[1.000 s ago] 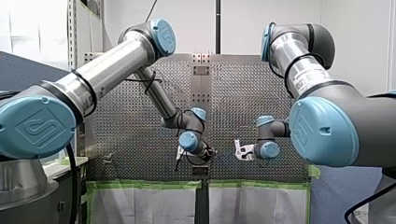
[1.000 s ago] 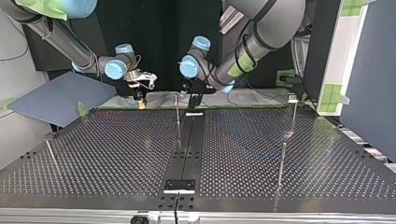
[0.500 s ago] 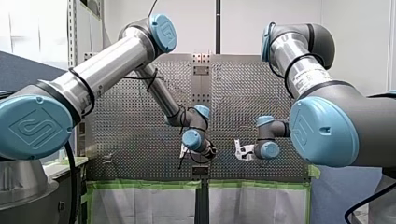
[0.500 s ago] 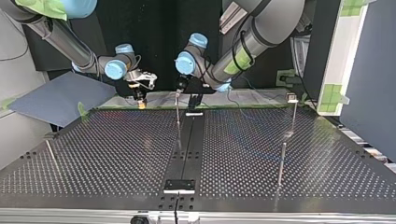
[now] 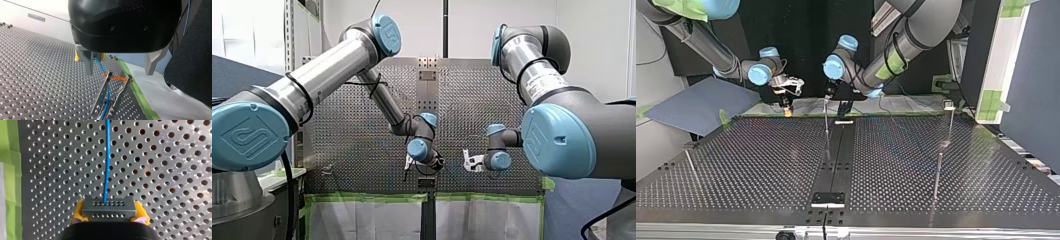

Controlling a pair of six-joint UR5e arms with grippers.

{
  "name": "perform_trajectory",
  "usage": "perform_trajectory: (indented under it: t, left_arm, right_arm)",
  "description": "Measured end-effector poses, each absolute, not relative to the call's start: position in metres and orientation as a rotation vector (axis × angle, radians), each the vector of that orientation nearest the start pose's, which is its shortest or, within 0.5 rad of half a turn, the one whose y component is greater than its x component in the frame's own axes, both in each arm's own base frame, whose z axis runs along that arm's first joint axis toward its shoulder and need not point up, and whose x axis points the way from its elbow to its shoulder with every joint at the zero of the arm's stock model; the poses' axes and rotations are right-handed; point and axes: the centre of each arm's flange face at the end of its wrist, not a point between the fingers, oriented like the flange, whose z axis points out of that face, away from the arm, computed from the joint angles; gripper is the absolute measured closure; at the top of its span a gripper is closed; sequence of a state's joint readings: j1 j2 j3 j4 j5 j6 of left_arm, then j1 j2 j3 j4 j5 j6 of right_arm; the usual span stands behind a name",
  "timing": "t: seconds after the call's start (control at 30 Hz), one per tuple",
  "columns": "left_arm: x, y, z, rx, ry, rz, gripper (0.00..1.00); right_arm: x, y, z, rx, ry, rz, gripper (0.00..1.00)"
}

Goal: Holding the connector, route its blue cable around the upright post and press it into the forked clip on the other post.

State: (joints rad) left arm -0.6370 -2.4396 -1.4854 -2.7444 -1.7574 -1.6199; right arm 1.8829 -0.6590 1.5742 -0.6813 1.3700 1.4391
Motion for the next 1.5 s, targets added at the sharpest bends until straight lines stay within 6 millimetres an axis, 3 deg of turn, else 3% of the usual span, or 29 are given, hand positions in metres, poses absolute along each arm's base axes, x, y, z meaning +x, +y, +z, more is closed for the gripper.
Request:
perform_trajectory:
  t: [0.17, 0.47, 0.77, 1.13, 1.3, 1.5]
  left_arm:
    - [0.452, -0.481, 0.035, 0.445, 1.905, -0.260, 0.00]
    - [0.422, -0.485, 0.068, 0.410, 1.827, -0.293, 0.00]
    - [0.367, -0.492, 0.092, 0.358, 1.829, -0.336, 0.00]
    - [0.283, -0.484, 0.116, 0.378, 1.901, -0.339, 0.00]
    - [0.272, -0.474, 0.130, 0.345, 1.887, -0.423, 0.00]
    - [0.281, -0.452, 0.147, 0.255, 1.855, -0.529, 0.00]
  right_arm:
    - [0.344, -0.569, -0.008, 1.809, -0.951, 1.368, 1.00]
    - [0.344, -0.568, -0.008, 1.812, -0.954, 1.367, 1.00]
    - [0.342, -0.570, -0.008, 1.804, -0.970, 1.374, 1.00]
    - [0.339, -0.572, -0.008, 1.793, -0.991, 1.384, 1.00]
    - [0.339, -0.572, -0.008, 1.792, -0.993, 1.385, 1.00]
    - [0.339, -0.571, -0.008, 1.798, -0.994, 1.382, 1.00]
